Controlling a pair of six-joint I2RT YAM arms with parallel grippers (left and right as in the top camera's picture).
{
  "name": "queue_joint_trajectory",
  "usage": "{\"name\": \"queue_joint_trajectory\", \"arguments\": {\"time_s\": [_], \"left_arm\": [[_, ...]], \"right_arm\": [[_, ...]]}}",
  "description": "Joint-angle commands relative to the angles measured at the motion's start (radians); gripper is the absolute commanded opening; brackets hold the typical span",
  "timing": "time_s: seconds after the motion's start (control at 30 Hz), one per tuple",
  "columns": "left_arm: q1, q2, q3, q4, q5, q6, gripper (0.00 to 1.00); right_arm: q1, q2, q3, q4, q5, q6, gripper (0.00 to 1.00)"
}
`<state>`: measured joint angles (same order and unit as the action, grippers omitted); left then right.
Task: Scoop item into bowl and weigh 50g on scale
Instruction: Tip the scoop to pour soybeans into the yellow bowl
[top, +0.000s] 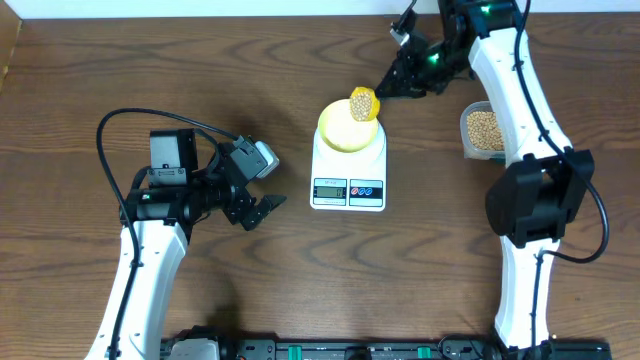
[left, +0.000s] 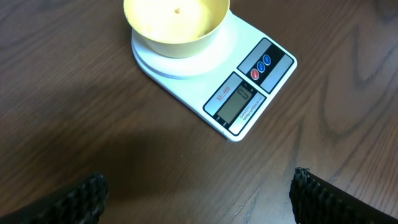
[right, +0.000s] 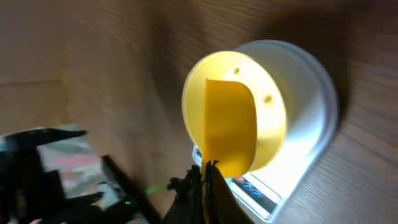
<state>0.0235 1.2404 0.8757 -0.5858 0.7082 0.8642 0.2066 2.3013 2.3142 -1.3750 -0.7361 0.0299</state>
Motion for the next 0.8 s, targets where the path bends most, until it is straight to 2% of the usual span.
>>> {"name": "queue_joint_trajectory", "arguments": {"time_s": [0.0, 0.33, 0.77], "left_arm": [[0.004, -0.011, -0.006, 0.000, 0.017, -0.001, 0.95], [0.004, -0.011, -0.006, 0.000, 0.017, -0.001, 0.95], [0.004, -0.011, -0.006, 0.000, 0.017, -0.001, 0.95]], "right_arm": [[0.035, 0.012, 0.066, -0.024, 0.119, -0.041, 0.01], [0.109, 0.012, 0.082, -0.072, 0.285, -0.111, 0.01], [0.208, 0.012, 0.093, -0.012, 0.507, -0.234, 0.01]]}}
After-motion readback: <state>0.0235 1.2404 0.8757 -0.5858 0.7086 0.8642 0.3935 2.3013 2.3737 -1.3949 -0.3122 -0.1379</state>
